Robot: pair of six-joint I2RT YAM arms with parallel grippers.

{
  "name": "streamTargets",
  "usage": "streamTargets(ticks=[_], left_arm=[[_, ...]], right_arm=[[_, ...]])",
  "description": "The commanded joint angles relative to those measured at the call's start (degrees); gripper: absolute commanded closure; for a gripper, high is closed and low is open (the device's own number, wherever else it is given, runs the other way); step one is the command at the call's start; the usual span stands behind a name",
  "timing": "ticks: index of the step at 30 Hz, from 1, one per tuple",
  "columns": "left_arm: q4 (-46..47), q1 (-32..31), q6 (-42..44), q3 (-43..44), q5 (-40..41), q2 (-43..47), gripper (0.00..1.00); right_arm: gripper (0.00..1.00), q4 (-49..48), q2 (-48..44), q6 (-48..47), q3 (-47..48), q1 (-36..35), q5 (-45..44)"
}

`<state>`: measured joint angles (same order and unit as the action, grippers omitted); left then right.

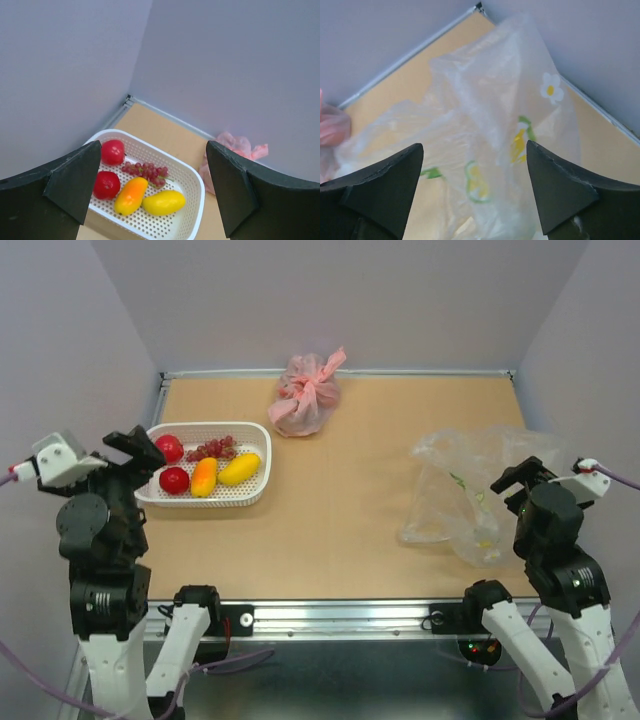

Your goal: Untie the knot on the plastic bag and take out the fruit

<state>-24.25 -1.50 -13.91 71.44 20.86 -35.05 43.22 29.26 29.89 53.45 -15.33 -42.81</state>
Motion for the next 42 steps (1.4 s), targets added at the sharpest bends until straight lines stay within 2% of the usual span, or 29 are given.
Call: streamTargets(ticks=[1, 5, 8, 16, 26, 42], left_arm=[[-2.4, 0.1, -0.5, -4.0, 6.0, 7.6, 0.03], [-5.3, 0.1, 0.0, -5.0, 9.8, 12.8, 0.03], [-6.7, 0.1, 0.6, -6.0, 12.1, 20.4, 0.01], [-10.1, 0.1, 3.0, -5.3, 13.4, 30.6, 0.01], [-14.1, 0.1, 1.0, -5.3, 11.8, 33.8, 0.01], [-13.2, 0.1, -0.8, -6.9, 12.5, 34.7, 0.01]], right_arm=[[0.02, -0.4, -2.4, -5.3, 4.3, 0.2, -1.1], [0.0, -1.3, -3.3, -9.8, 7.1, 0.2, -0.5], [0.0, -4.7, -6.5, -16.2, 7.7, 0.2, 3.7], [0.0, -9.6, -14.6, -20.9, 6.8, -0.9, 11.6], [0.0, -10.4, -21.7, -23.3, 3.2, -1.3, 16.9], [0.0, -11.0, -22.8, -22.6, 1.5, -1.3, 18.5]])
